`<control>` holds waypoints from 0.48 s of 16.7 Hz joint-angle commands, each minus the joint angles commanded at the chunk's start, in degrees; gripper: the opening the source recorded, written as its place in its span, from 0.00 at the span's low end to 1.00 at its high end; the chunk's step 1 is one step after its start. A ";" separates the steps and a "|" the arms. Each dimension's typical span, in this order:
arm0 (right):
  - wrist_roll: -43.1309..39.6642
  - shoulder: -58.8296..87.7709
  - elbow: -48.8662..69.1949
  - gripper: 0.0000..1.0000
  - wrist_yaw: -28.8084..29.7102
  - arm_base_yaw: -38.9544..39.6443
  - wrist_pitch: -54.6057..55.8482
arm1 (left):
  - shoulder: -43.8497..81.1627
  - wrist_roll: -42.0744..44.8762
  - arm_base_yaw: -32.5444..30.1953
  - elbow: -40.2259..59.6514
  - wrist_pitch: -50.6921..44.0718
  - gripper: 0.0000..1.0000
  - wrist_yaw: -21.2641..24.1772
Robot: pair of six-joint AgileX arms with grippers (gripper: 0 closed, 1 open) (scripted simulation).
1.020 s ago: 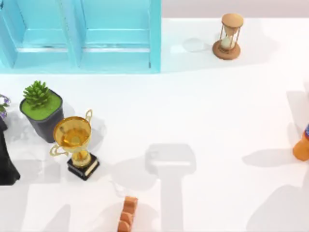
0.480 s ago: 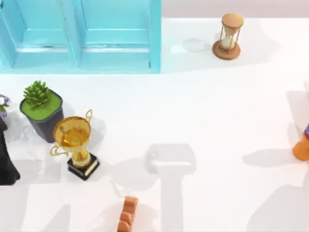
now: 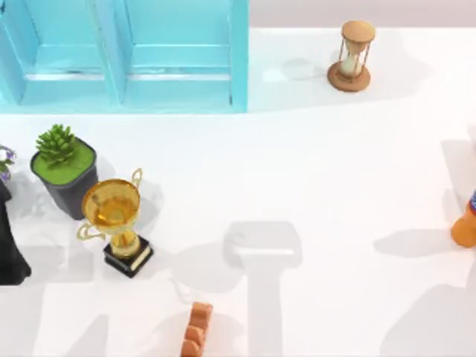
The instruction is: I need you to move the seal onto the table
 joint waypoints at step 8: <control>11.20 -3.77 9.82 0.00 -0.12 11.67 -13.78 | 0.00 0.00 0.00 0.00 0.00 1.00 0.00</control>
